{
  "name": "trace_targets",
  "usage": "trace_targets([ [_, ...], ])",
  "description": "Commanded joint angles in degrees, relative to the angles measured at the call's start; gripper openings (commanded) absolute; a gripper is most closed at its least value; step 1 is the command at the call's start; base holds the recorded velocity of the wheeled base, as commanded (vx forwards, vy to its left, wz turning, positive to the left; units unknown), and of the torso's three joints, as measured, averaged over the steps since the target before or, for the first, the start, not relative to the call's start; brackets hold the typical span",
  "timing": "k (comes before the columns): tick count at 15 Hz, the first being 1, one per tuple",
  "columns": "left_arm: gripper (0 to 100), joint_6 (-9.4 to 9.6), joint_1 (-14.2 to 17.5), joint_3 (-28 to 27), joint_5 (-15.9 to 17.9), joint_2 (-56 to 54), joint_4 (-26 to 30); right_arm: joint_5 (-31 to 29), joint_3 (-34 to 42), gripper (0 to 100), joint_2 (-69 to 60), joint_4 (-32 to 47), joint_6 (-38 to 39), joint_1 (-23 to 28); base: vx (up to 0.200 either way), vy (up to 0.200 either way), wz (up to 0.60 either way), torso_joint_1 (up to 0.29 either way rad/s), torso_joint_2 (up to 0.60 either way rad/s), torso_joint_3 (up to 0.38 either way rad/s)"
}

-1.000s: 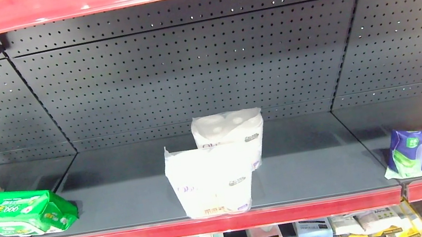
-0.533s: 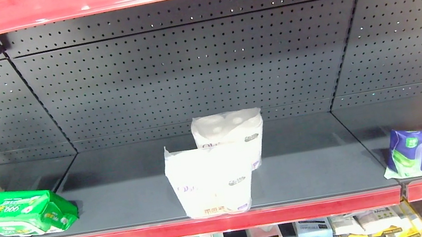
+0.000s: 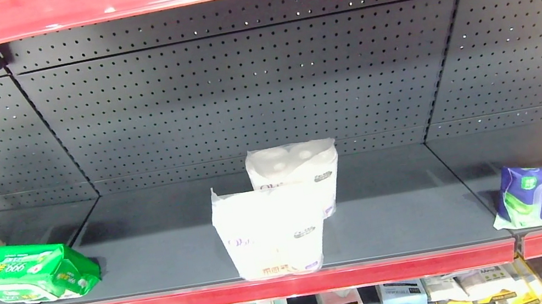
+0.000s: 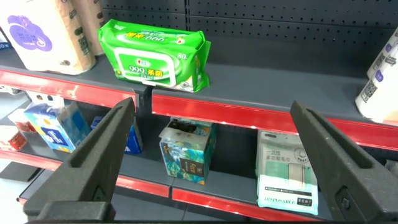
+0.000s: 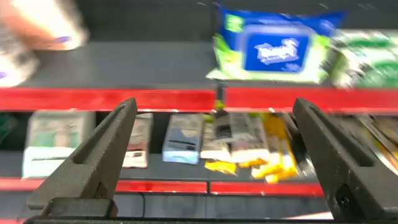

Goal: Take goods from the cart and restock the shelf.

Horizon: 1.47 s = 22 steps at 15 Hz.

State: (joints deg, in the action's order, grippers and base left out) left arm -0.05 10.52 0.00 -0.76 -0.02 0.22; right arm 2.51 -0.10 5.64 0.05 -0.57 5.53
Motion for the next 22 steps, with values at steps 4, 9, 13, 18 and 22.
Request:
trace_targets([
  [4, 100, 0.05, 0.03, 0.0, 0.14, 0.02, 0.04, 1.8, 0.1, 100, -2.92, 0.04, 0.22, -6.76, 0.0, 0.0, 0.0, 0.0, 0.0, 0.0],
  [9, 100, 0.05, 0.03, 0.0, 0.05, 0.02, -0.04, -2.42, 0.1, 100, -5.64, 0.04, 0.4, -5.71, 0.0, 0.0, 0.0, 0.0, 0.0, 0.0],
  [13, 100, 0.05, 0.03, 0.0, 0.14, 0.02, 0.04, -1.9, 0.1, 100, -5.64, 0.04, 0.22, -5.71, 0.0, 0.0, 0.0, 0.0, 0.0, 0.0],
  [18, 100, 0.05, 0.03, 0.0, 0.14, 0.02, 0.04, -1.9, 0.1, 100, -5.64, 0.04, 0.13, -5.71, 0.0, 0.0, 0.0, 0.0, 0.0, 0.0],
  [22, 100, 0.05, 0.03, 0.0, 0.14, 0.02, 0.04, -1.9, 0.1, 100, -5.64, 0.04, 0.22, -5.71, 0.0, 0.0, -0.6, 0.004, 0.0, 0.006],
])
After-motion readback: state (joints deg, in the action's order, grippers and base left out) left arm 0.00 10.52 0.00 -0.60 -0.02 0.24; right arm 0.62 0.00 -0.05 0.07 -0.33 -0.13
